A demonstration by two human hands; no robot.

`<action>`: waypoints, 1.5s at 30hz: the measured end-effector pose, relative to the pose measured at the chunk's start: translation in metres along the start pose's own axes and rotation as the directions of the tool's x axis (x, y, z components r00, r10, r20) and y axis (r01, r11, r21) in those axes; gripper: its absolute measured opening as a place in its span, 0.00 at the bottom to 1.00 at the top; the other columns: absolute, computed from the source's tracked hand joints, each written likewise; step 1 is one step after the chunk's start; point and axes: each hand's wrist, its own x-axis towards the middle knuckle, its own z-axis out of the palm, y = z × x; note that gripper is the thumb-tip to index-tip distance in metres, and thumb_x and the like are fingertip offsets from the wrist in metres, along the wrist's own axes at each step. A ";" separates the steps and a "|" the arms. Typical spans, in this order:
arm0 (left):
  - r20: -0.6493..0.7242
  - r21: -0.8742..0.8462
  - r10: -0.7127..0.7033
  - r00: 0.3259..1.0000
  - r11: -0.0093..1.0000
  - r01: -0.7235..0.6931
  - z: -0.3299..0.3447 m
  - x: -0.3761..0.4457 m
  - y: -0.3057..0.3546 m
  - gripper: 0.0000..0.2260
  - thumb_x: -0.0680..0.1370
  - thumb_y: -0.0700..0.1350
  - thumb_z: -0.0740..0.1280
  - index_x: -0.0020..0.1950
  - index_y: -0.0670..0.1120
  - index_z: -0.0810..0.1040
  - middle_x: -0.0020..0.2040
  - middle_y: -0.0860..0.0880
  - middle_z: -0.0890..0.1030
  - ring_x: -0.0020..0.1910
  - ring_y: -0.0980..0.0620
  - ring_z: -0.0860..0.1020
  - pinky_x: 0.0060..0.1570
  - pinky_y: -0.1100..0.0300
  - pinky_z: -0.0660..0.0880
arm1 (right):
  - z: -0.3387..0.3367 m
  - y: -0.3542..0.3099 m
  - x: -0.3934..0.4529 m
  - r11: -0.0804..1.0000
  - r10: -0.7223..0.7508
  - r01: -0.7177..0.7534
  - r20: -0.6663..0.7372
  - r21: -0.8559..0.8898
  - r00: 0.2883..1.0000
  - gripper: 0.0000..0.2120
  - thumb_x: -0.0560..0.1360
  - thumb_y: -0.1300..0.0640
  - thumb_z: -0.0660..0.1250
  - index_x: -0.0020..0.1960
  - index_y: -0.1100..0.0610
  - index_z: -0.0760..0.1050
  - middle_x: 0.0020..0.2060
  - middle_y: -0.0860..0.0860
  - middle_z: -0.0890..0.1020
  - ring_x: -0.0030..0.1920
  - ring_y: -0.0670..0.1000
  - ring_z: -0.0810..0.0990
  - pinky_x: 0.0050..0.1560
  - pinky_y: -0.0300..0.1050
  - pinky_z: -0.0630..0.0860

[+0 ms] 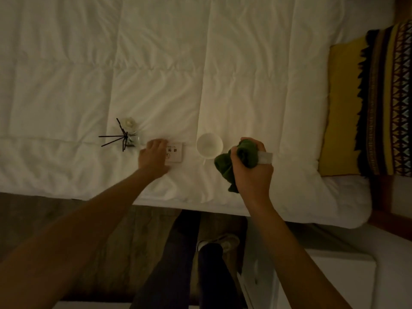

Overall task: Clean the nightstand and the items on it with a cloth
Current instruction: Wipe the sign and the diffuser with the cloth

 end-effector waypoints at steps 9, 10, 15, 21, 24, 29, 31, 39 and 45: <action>0.085 -0.086 -0.071 0.994 0.993 0.079 -0.047 -0.005 0.010 0.35 0.61 0.53 0.82 0.61 0.44 0.71 0.56 0.44 0.74 0.50 0.44 0.78 0.47 0.47 0.80 | -0.012 -0.016 -0.022 0.998 0.039 -0.037 -0.031 0.058 0.999 0.16 0.75 0.61 0.74 0.51 0.40 0.76 0.38 0.33 0.83 0.39 0.35 0.83 0.35 0.27 0.76; 0.097 -0.165 -0.091 0.991 0.981 0.107 -0.059 -0.010 0.015 0.34 0.60 0.53 0.82 0.59 0.43 0.72 0.55 0.44 0.76 0.49 0.45 0.78 0.46 0.49 0.80 | -0.014 -0.026 -0.022 0.997 0.038 -0.035 -0.036 0.069 0.999 0.16 0.75 0.61 0.74 0.51 0.40 0.76 0.38 0.34 0.83 0.40 0.33 0.82 0.36 0.26 0.76; 0.363 -0.825 -0.007 0.932 0.463 0.325 -0.145 -0.055 0.057 0.25 0.66 0.49 0.80 0.58 0.43 0.78 0.57 0.42 0.82 0.53 0.45 0.83 0.51 0.53 0.82 | -0.021 -0.094 -0.017 0.987 -0.035 0.049 -0.093 0.154 0.995 0.14 0.75 0.58 0.74 0.56 0.43 0.76 0.39 0.34 0.82 0.43 0.30 0.80 0.41 0.22 0.74; 0.200 -0.966 0.414 0.888 -0.068 0.249 -0.250 -0.140 0.152 0.26 0.72 0.53 0.71 0.70 0.54 0.75 0.65 0.42 0.79 0.61 0.38 0.80 0.59 0.44 0.78 | -0.058 -0.188 -0.032 0.951 -0.263 0.286 -0.173 0.118 0.949 0.21 0.75 0.47 0.74 0.66 0.40 0.73 0.49 0.31 0.80 0.53 0.34 0.80 0.54 0.31 0.78; 0.139 -0.981 0.380 0.914 -0.071 0.179 -0.282 -0.181 0.203 0.25 0.73 0.56 0.67 0.68 0.47 0.77 0.64 0.39 0.79 0.61 0.38 0.79 0.57 0.39 0.78 | -0.091 -0.219 -0.050 0.896 -0.370 0.417 -0.265 0.151 0.890 0.19 0.76 0.47 0.73 0.65 0.46 0.75 0.53 0.33 0.81 0.55 0.36 0.80 0.52 0.27 0.75; 0.091 -0.978 0.430 0.898 -0.133 0.163 -0.306 -0.228 0.266 0.23 0.80 0.52 0.59 0.69 0.40 0.75 0.62 0.37 0.78 0.63 0.37 0.77 0.58 0.44 0.76 | -0.128 -0.240 -0.081 0.846 -0.340 0.433 -0.310 0.310 0.888 0.19 0.78 0.36 0.60 0.64 0.42 0.76 0.60 0.48 0.81 0.61 0.49 0.80 0.60 0.47 0.79; 0.095 -0.971 0.464 0.880 -0.153 0.186 -0.312 -0.240 0.287 0.24 0.83 0.51 0.56 0.71 0.37 0.72 0.65 0.33 0.76 0.68 0.35 0.73 0.62 0.47 0.72 | -0.143 -0.247 -0.087 0.835 -0.335 0.445 -0.341 0.324 0.878 0.19 0.80 0.35 0.54 0.63 0.38 0.77 0.61 0.44 0.80 0.62 0.47 0.79 0.60 0.47 0.77; -0.044 -0.970 0.623 0.781 -0.215 0.117 -0.329 -0.285 0.363 0.17 0.82 0.52 0.57 0.52 0.44 0.81 0.45 0.45 0.83 0.47 0.49 0.81 0.49 0.58 0.78 | -0.212 -0.270 -0.108 0.735 -0.579 0.677 -0.504 0.017 0.641 0.14 0.81 0.43 0.60 0.63 0.43 0.77 0.63 0.45 0.81 0.65 0.45 0.78 0.65 0.46 0.76; -0.105 -0.992 0.631 0.769 -0.125 -0.033 -0.337 -0.324 0.415 0.17 0.83 0.53 0.58 0.62 0.44 0.80 0.65 0.42 0.79 0.61 0.49 0.80 0.59 0.52 0.77 | -0.293 -0.305 -0.082 0.836 -0.432 0.547 -0.674 -0.050 0.599 0.12 0.79 0.47 0.68 0.59 0.51 0.82 0.52 0.48 0.84 0.53 0.47 0.82 0.56 0.52 0.81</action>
